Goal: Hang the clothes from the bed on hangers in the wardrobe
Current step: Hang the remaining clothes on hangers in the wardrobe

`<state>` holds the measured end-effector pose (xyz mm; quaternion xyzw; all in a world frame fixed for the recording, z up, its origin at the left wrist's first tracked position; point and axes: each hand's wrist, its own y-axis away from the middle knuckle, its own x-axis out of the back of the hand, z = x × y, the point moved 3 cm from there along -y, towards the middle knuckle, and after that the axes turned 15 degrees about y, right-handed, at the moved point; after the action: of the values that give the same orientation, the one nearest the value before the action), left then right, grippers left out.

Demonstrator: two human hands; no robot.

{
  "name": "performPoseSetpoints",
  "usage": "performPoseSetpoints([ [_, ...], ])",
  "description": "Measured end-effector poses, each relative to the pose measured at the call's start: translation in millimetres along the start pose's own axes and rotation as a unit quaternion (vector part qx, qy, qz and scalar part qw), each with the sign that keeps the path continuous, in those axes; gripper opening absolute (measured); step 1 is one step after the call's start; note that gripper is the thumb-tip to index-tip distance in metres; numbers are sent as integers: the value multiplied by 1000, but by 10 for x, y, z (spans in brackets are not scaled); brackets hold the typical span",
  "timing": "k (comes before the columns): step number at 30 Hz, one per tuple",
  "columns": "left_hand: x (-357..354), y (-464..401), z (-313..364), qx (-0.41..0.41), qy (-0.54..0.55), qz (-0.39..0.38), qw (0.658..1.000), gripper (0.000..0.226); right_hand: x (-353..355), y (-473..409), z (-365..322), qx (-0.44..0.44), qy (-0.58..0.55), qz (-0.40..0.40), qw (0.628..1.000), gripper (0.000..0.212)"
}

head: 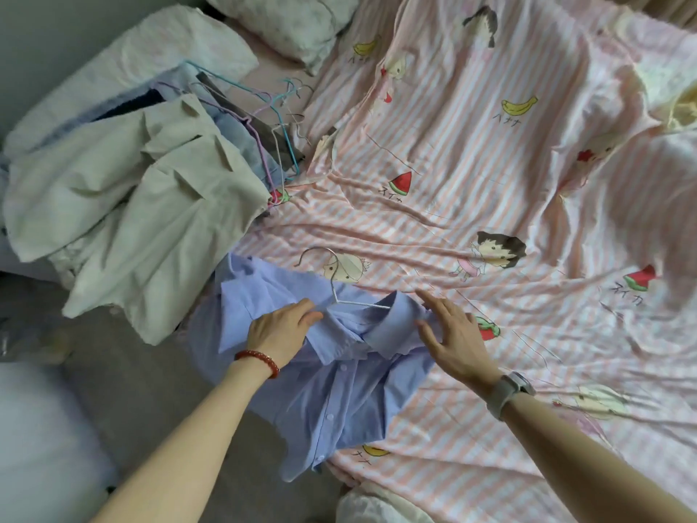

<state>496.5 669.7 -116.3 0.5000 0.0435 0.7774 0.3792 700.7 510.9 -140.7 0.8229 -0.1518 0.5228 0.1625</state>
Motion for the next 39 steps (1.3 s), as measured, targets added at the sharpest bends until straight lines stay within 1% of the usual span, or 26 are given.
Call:
performPoseSetpoints([
  [2, 138, 230, -172, 19, 27, 33, 999, 30, 32, -116, -296, 72, 61, 9, 995, 55],
  [3, 207, 358, -277, 31, 49, 49, 997, 29, 26, -161, -449, 95, 75, 12, 993, 54],
  [5, 323, 662, -501, 63, 130, 84, 986, 30, 2, -225, -765, 126, 79, -7, 989, 53],
  [7, 384, 1052, -724, 92, 199, 124, 968, 34, -56, -211, -1110, 171, 91, -19, 981, 51],
  [10, 361, 1767, -1085, 133, 262, 202, 934, 34, -181, -43, -1700, 262, 109, -36, 958, 41],
  [12, 306, 2327, -1327, 166, 282, 264, 907, 32, -294, 182, -2124, 322, 110, -55, 939, 40],
  [13, 272, 2624, -1450, 190, 278, 291, 896, 32, -361, 328, -2330, 352, 103, -81, 927, 44],
  [15, 187, 3242, -1672, 244, 271, 342, 866, 31, -532, 670, -2727, 414, 82, -135, 896, 64],
  [16, 126, 3575, -1774, 271, 270, 365, 849, 30, -608, 880, -2927, 449, 76, -165, 875, 73],
  [17, 54, 3917, -1853, 295, 270, 388, 830, 30, -668, 1103, -3118, 479, 68, -192, 854, 77],
  [18, -35, 4260, -1916, 311, 264, 416, 812, 32, -712, 1335, -3311, 505, 58, -214, 834, 75],
  [19, -116, 4592, -1950, 323, 262, 450, 790, 32, -739, 1563, -3496, 524, 53, -231, 818, 69],
  [20, -211, 4905, -1970, 334, 266, 489, 761, 28, -772, 1766, -3660, 540, 47, -237, 806, 64],
  [21, -317, 5214, -1968, 343, 269, 529, 728, 24, -807, 1970, -3815, 557, 42, -243, 793, 63],
  [23, -545, 5751, -1941, 360, 270, 606, 656, 29, -866, 2372, -4112, 591, 36, -254, 765, 58],
  [26, -863, 6493, -1813, 366, 251, 715, 540, 21, -884, 3036, -4515, 651, 20, -269, 710, 35],
  [28, -1020, 6961, -1699, 370, 236, 758, 483, 25, -845, 3521, -4760, 694, 8, -272, 667, 27],
  [30, -1132, 7412, -1603, 379, 206, 781, 452, 29, -772, 3987, -4989, 734, 0, -284, 617, 21],
  [33, -1254, 8049, -1498, 393, 176, 807, 403, 23, -589, 4593, -5341, 767, -16, -314, 559, 9],
  [36, -1270, 8644, -1329, 394, 134, 835, 361, 21, -298, 5181, -5680, 800, -62, -347, 485, 28],
  [38, -1275, 8997, -1261, 392, 112, 851, 330, 32, -119, 5553, -5879, 823, -82, -344, 446, 18],
  [39, -1280, 9159, -1243, 389, 107, 860, 312, 39, -41, 5736, -5972, 834, -89, -336, 428, 19],
])
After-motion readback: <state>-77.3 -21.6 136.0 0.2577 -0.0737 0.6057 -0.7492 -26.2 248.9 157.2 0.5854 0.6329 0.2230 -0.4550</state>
